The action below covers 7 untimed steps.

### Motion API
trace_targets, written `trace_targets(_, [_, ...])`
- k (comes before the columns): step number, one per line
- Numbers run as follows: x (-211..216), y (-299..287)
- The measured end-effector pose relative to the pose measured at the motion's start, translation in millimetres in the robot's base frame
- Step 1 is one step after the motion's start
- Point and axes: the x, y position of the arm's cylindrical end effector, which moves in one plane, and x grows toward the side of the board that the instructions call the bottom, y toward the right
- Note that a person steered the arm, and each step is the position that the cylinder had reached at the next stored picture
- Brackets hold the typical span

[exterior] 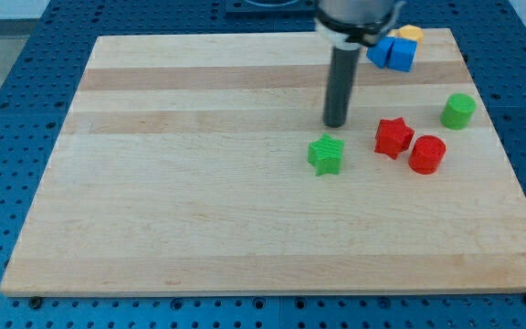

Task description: Slide both the red blocks and green star to the center right side of the board

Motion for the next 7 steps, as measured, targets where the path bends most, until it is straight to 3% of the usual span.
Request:
trace_targets(4, [79.1, -76.0])
trace_targets(7, [67.7, -39.2])
